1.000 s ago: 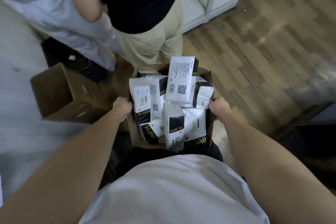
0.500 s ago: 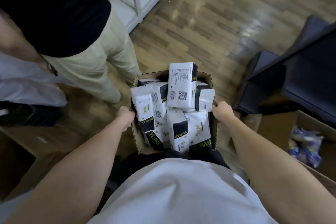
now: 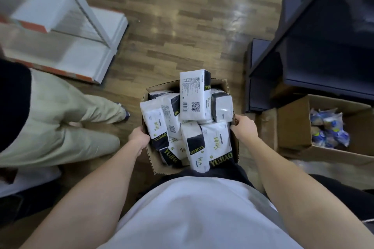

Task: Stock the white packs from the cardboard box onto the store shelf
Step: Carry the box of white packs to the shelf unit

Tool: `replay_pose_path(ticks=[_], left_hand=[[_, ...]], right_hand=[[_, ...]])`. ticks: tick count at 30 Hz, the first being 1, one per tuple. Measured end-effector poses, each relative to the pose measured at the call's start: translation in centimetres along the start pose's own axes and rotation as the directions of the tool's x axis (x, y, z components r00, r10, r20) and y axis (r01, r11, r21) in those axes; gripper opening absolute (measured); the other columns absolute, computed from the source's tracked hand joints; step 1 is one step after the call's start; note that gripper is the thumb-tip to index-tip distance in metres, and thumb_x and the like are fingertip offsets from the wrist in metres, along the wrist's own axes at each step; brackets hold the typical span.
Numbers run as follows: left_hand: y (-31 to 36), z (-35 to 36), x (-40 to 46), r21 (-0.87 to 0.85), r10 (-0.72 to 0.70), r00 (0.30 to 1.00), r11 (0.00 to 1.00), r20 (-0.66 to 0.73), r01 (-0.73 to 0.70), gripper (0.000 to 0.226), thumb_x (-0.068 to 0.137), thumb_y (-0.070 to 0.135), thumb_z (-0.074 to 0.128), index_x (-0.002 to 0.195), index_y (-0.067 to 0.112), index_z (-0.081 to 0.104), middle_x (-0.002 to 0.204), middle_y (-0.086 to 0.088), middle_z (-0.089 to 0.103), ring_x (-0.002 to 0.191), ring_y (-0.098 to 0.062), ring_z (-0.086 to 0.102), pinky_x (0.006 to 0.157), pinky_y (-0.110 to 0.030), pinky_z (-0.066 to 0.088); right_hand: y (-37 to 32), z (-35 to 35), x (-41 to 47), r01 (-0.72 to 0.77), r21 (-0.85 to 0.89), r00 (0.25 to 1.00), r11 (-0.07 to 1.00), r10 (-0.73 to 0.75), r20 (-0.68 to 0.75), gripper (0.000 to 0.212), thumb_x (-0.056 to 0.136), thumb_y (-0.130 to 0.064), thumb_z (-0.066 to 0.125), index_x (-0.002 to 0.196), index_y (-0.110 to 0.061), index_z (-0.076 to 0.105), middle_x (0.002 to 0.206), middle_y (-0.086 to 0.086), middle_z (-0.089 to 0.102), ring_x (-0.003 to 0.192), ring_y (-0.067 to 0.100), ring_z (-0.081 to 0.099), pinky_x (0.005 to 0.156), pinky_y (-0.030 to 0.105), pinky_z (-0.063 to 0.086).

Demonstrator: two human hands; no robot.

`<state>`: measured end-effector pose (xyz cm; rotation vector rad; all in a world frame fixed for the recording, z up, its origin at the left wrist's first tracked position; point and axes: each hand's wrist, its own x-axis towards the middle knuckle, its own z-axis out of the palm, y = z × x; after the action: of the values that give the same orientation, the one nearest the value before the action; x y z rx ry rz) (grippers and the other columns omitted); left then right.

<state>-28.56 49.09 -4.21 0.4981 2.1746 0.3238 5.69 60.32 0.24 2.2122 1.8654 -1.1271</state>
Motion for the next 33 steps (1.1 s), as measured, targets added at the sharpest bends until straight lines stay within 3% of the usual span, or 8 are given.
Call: replay_pose_path(ticks=[5, 9, 12, 16, 23, 25, 30, 33], left_hand=[[6.8, 0.7, 2.2, -0.005, -0.014, 0.999, 1.0, -0.034, 0.014, 0.018, 0.093, 0.02, 0.058, 0.101, 0.01, 0.071, 0.099, -0.012, 0.068, 0.09, -0.031, 0.062, 0.076, -0.033, 0.049], [13.0, 1.3, 3.8, 0.016, 0.025, 0.999, 1.0, -0.038, -0.024, 0.021, 0.095, 0.015, 0.051, 0.104, 0.013, 0.07, 0.102, -0.012, 0.071, 0.091, -0.032, 0.066, 0.083, -0.038, 0.055], [16.9, 1.7, 4.5, 0.055, 0.044, 0.998, 0.998, -0.035, -0.042, 0.024, 0.094, 0.009, 0.05, 0.104, 0.015, 0.07, 0.098, -0.011, 0.07, 0.088, -0.032, 0.065, 0.076, -0.036, 0.054], [20.7, 0.7, 6.6, 0.068, 0.042, 0.999, 0.997, -0.014, -0.041, 0.02, 0.091, 0.01, 0.057, 0.104, 0.016, 0.071, 0.092, -0.006, 0.071, 0.087, -0.03, 0.067, 0.079, -0.038, 0.058], [25.2, -0.6, 10.4, -0.008, 0.028, 0.999, 1.0, -0.022, -0.028, 0.027, 0.097, 0.014, 0.056, 0.12, 0.017, 0.068, 0.105, -0.006, 0.068, 0.09, -0.026, 0.063, 0.078, -0.03, 0.05], [25.7, -1.1, 12.0, -0.028, 0.009, 1.0, 1.0, -0.011, -0.009, 0.028, 0.096, 0.017, 0.057, 0.122, 0.016, 0.068, 0.11, -0.004, 0.07, 0.095, -0.026, 0.065, 0.084, -0.032, 0.053], [30.3, -3.0, 16.7, -0.032, 0.084, 0.996, 0.996, 0.027, -0.083, 0.015, 0.095, 0.013, 0.055, 0.1, 0.02, 0.068, 0.093, -0.002, 0.069, 0.088, -0.026, 0.065, 0.077, -0.032, 0.052], [33.8, -4.4, 20.8, 0.002, 0.123, 0.988, 0.992, 0.093, -0.124, 0.017, 0.092, 0.008, 0.054, 0.091, 0.005, 0.07, 0.091, -0.009, 0.073, 0.088, -0.032, 0.068, 0.082, -0.039, 0.056]], right_hand=[[-0.5, -2.5, 6.6, 0.002, 0.084, 1.0, 0.996, -0.001, -0.007, 0.03, 0.092, -0.014, 0.052, 0.108, -0.032, 0.07, 0.082, -0.003, 0.069, 0.079, 0.024, 0.064, 0.066, 0.031, 0.049], [-1.1, -5.7, 12.6, -0.031, 0.081, 0.998, 0.996, 0.027, 0.054, 0.021, 0.094, -0.016, 0.053, 0.104, -0.026, 0.069, 0.086, 0.0, 0.069, 0.081, 0.025, 0.063, 0.067, 0.031, 0.047], [-1.3, -7.4, 15.9, -0.07, 0.095, 0.992, 0.993, 0.059, 0.108, 0.016, 0.094, -0.017, 0.054, 0.1, -0.026, 0.066, 0.087, 0.002, 0.068, 0.083, 0.026, 0.062, 0.068, 0.031, 0.044], [-3.1, -9.0, 19.9, -0.074, 0.107, 0.988, 0.992, 0.058, 0.145, 0.015, 0.092, -0.014, 0.053, 0.083, -0.02, 0.064, 0.079, 0.003, 0.064, 0.085, 0.031, 0.062, 0.068, 0.031, 0.043], [-6.9, -10.3, 25.2, -0.088, 0.097, 0.982, 0.991, 0.069, 0.178, 0.016, 0.092, -0.015, 0.053, 0.086, -0.015, 0.067, 0.071, 0.0, 0.062, 0.074, 0.027, 0.058, 0.058, 0.03, 0.039], [-8.4, -10.4, 26.7, -0.097, 0.084, 0.981, 0.992, 0.081, 0.176, 0.016, 0.092, -0.015, 0.053, 0.084, -0.015, 0.067, 0.07, 0.001, 0.061, 0.075, 0.028, 0.058, 0.057, 0.03, 0.039], [-11.8, -11.6, 31.0, -0.142, 0.089, 0.983, 0.986, 0.13, 0.132, 0.018, 0.092, -0.015, 0.054, 0.093, -0.01, 0.072, 0.073, 0.004, 0.064, 0.067, 0.022, 0.056, 0.053, 0.028, 0.04], [-14.0, -12.2, 32.9, -0.199, 0.104, 0.977, 0.975, 0.189, 0.097, 0.019, 0.093, -0.018, 0.054, 0.096, -0.013, 0.072, 0.083, 0.007, 0.069, 0.07, 0.022, 0.058, 0.058, 0.029, 0.042]])
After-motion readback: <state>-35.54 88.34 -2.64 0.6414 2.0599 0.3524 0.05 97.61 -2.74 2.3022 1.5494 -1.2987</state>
